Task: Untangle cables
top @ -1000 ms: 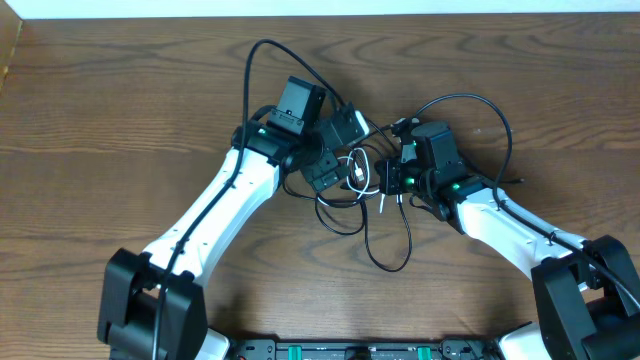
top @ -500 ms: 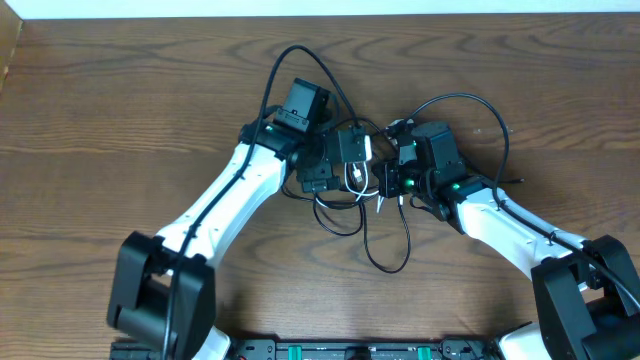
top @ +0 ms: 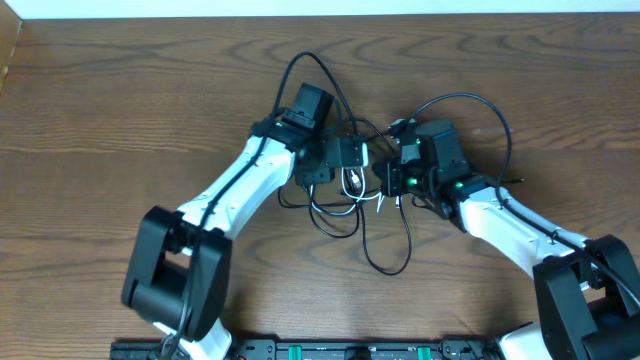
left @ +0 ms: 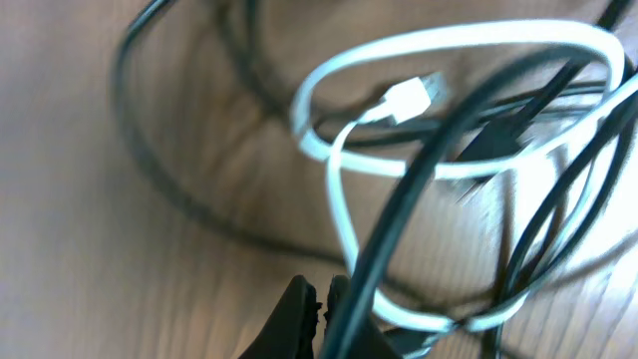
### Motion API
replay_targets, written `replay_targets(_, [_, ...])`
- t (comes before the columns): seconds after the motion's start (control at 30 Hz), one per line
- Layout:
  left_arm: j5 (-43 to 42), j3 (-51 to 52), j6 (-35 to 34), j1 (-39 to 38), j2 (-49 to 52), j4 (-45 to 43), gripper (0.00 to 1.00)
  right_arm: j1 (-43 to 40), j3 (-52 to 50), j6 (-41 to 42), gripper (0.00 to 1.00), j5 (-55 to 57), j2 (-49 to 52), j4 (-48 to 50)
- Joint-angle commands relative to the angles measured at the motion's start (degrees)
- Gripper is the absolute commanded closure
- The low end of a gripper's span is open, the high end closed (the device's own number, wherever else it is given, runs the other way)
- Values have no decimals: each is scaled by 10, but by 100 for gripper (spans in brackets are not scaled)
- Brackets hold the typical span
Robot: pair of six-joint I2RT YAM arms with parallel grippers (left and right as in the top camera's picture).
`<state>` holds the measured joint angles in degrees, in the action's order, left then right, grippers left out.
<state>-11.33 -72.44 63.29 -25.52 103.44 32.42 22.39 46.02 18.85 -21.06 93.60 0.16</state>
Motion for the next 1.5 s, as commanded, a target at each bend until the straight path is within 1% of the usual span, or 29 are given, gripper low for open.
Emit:
replay_targets(0.0, [85,2,-36,22,-61,3,93,-33,7,16,99,1,6,-7])
replay_targets(0.13, [151,2,-76,57,-117,-7,93,-68,7,21,99,1,6,-18])
replay_targets(0.27, [196,2,-138,122,-169,-35,92,-104,7,21,99,1,6,-38])
replay_targets(0.4, [202,2,-219,201,-209,-69,92,-138,7,21,99,1,6,-55])
replay_targets(0.5, [201,2,-260,253,-232,-83,92,-160,7,21,99,1,6,-63])
replay_targets(0.57, [202,2,-274,278,-245,-87,93,-171,7,21,99,1,6,-64])
replay_targets(0.77, [202,2,-276,353,-276,-102,93,-206,7,7,99,2,6,-68])
replay_targets(0.87, [202,2,-276,382,-283,-105,93,-224,7,8,99,36,6,-83])
replay_targets(0.97, [189,2,-306,400,-285,-104,93,-243,7,8,99,54,6,-101])
replay_targets(1.07, [176,2,-306,401,-286,-94,93,-259,7,8,99,52,6,-108])
replay_targets(1.13, [179,2,-306,401,-286,-99,93,-269,7,17,99,104,6,-118])
replay_targets(1.23, [185,2,-306,401,-286,-106,93,-289,7,72,99,211,6,-154])
replay_targets(1.3, [185,2,-306,403,-286,-105,93,-303,7,100,99,264,6,-180])
replay_targets(1.47, [184,2,-306,403,-286,-105,93,-337,7,136,99,344,6,-231])
